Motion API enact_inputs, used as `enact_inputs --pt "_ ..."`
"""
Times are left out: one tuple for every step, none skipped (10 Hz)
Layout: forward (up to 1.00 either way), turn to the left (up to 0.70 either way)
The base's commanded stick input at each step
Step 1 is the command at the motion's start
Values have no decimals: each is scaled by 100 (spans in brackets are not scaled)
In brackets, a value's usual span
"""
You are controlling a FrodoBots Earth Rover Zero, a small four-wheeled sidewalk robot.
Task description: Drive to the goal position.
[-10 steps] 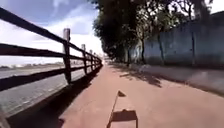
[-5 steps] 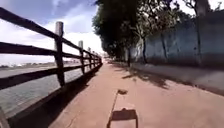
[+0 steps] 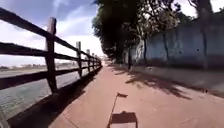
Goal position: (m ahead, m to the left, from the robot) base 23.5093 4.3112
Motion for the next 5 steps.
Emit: enact_inputs --pt "70 -8" --pt "70 -8" --pt "70 -8" --pt "70 -8" --pt "70 -8"
